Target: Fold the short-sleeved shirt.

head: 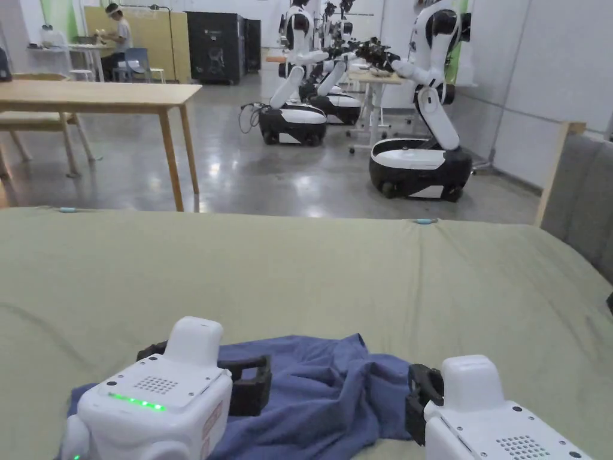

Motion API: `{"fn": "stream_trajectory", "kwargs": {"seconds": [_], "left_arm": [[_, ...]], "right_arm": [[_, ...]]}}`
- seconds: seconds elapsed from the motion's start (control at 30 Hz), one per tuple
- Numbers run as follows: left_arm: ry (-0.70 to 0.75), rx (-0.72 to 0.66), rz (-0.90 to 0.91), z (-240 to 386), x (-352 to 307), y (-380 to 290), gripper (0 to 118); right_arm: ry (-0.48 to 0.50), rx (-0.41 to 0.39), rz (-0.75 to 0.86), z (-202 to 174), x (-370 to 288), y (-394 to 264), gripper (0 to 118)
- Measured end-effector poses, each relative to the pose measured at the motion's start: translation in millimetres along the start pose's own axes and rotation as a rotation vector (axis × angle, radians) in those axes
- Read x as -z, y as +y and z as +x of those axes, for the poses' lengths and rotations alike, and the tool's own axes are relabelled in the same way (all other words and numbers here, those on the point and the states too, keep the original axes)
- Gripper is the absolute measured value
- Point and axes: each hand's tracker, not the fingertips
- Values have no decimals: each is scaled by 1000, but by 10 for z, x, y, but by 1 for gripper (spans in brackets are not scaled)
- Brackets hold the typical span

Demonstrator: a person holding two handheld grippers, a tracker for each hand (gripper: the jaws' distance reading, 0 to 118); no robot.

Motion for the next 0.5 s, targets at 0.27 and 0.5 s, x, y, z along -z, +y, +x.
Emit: {"fn": "stream_trajectory", "kwargs": {"seconds": [0.27,0.5], "left_arm": [[176,-90,-95,-943,-605,-542,0],[183,-119,-269,-1398,76,-636,0]], "right_arm": [[28,45,6,-310,97,-36,1],[22,24,-13,-331,62,-38,1]]}}
